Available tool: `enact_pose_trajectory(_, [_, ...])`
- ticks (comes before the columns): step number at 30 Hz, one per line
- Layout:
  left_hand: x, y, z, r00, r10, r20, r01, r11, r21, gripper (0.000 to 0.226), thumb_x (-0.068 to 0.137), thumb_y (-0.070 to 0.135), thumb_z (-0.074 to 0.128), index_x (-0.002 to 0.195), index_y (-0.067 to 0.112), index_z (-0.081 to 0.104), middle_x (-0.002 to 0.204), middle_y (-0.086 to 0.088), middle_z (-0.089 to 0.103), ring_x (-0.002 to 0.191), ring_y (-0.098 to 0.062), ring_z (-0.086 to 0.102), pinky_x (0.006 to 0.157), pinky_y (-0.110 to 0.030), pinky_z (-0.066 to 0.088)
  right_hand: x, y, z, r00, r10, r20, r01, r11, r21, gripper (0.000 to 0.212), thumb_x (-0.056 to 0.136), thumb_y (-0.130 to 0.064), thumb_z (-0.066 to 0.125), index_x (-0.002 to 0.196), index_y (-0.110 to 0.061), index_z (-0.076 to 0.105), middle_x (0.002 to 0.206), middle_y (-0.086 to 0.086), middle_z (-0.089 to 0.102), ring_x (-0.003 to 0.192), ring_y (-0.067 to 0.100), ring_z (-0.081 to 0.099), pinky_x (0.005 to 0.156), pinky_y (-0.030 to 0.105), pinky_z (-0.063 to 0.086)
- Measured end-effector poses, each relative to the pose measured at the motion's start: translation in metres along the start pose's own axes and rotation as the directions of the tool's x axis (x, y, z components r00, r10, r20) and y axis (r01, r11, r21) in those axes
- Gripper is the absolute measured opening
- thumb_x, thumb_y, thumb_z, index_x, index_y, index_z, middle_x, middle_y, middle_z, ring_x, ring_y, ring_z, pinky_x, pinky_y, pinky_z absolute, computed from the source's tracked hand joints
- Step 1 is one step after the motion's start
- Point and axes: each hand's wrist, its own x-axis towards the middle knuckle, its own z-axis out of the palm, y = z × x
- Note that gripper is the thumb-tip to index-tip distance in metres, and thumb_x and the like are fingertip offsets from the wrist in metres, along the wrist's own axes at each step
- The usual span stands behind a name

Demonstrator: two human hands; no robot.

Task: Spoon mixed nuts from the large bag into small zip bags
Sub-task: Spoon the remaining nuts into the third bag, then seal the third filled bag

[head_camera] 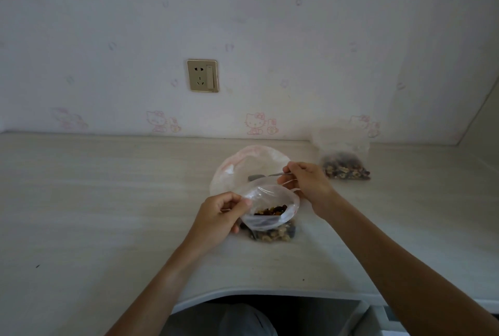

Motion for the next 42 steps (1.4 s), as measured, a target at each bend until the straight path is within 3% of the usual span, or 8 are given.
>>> enact_pose_trajectory(10, [-0.005, 0.005, 0.001, 1.0, -0.016, -0.008, 0.016, 1.0, -0.019, 0.018, 0.098, 0.03, 0.07, 0.086, 0.018, 0.076, 0.072, -0.003, 0.074, 0.062, -0.015, 0.072, 0.046, -0.023, 0.048, -0.007, -0.003, -0.028, 1.0, -0.007, 0.029, 0.011, 0.985, -0.174, 0.043, 0.097, -0.034, 0.07, 0.134, -0.038, 0.047, 0.075, 0.015, 0.077, 0.052, 0.024, 0.067, 0.041, 0.028, 0.047])
enact_pose_trajectory(15, [-0.009, 0.01, 0.0, 1.0, -0.01, 0.005, 0.01, 1.0, -0.015, 0.022, 0.097, 0.042, 0.068, 0.084, 0.027, 0.077, 0.078, -0.004, 0.077, 0.061, -0.013, 0.072, 0.047, -0.021, 0.05, -0.033, -0.007, -0.036, 0.994, -0.042, 0.102, 0.067, 0.965, -0.253, 0.019, 0.102, -0.029, 0.062, 0.116, -0.016, 0.067, 0.076, 0.014, 0.076, 0.054, 0.026, 0.068, 0.039, 0.029, 0.046])
enact_pose_trajectory(19, [-0.011, 0.018, -0.006, 0.987, -0.137, 0.082, 0.136, 0.991, 0.012, 0.042, 0.094, 0.067, 0.055, 0.088, 0.033, 0.079, 0.079, -0.008, 0.078, 0.069, -0.016, 0.074, 0.055, -0.022, 0.053, -0.056, -0.005, -0.037, 0.967, 0.091, 0.238, -0.003, 0.939, -0.345, 0.033, 0.104, -0.036, 0.058, 0.105, -0.008, 0.074, 0.085, 0.016, 0.078, 0.062, 0.025, 0.07, 0.044, 0.028, 0.048])
enact_pose_trajectory(27, [-0.005, 0.041, -0.02, 0.89, -0.266, 0.37, 0.321, 0.942, -0.094, 0.026, 0.095, 0.034, 0.07, 0.11, 0.015, 0.08, 0.106, -0.006, 0.079, 0.093, -0.017, 0.075, 0.074, -0.026, 0.057, -0.064, -0.002, -0.042, 0.894, 0.168, 0.415, -0.121, 0.983, -0.137, 0.037, 0.102, -0.029, 0.061, 0.109, 0.005, 0.074, 0.102, 0.022, 0.074, 0.079, 0.025, 0.066, 0.058, 0.029, 0.051])
enact_pose_trajectory(32, [0.002, 0.044, -0.021, 0.951, -0.263, 0.163, 0.29, 0.942, -0.172, 0.025, 0.083, 0.022, 0.084, 0.107, 0.015, 0.08, 0.093, -0.008, 0.079, 0.08, -0.018, 0.075, 0.064, -0.026, 0.059, -0.064, -0.005, -0.041, 0.943, 0.063, 0.328, -0.038, 0.996, -0.082, 0.021, 0.097, -0.015, 0.069, 0.099, 0.005, 0.075, 0.088, 0.017, 0.074, 0.071, 0.021, 0.067, 0.057, 0.029, 0.054])
enact_pose_trajectory(37, [0.011, 0.054, -0.017, 0.988, -0.046, -0.149, 0.07, 0.985, 0.161, 0.017, 0.079, -0.004, 0.077, 0.076, 0.012, 0.075, 0.053, 0.001, 0.066, 0.046, -0.013, 0.065, 0.044, -0.024, 0.05, -0.073, -0.019, -0.02, 0.964, -0.223, 0.146, 0.267, 0.813, -0.518, 0.008, 0.092, -0.007, 0.068, 0.086, -0.01, 0.062, 0.068, 0.007, 0.068, 0.051, 0.019, 0.067, 0.045, 0.032, 0.056])
enact_pose_trajectory(40, [0.015, 0.063, -0.016, 0.991, -0.015, -0.13, 0.049, 0.965, 0.258, 0.014, 0.083, -0.004, 0.07, 0.078, 0.009, 0.071, 0.052, -0.001, 0.066, 0.043, -0.014, 0.066, 0.044, -0.024, 0.052, -0.074, -0.026, -0.012, 0.919, -0.367, 0.146, 0.355, 0.602, -0.715, 0.013, 0.095, -0.015, 0.06, 0.085, -0.021, 0.053, 0.067, 0.0, 0.067, 0.051, 0.02, 0.067, 0.043, 0.036, 0.055])
enact_pose_trajectory(42, [0.015, 0.069, -0.018, 0.994, -0.109, -0.026, 0.112, 0.968, 0.227, 0.004, 0.089, 0.003, 0.071, 0.089, 0.008, 0.072, 0.057, -0.002, 0.068, 0.052, -0.018, 0.07, 0.05, -0.028, 0.057, -0.072, -0.031, -0.012, 0.944, -0.303, 0.126, 0.309, 0.692, -0.653, 0.009, 0.098, -0.015, 0.056, 0.09, -0.019, 0.054, 0.068, 0.002, 0.069, 0.047, 0.018, 0.067, 0.041, 0.031, 0.053])
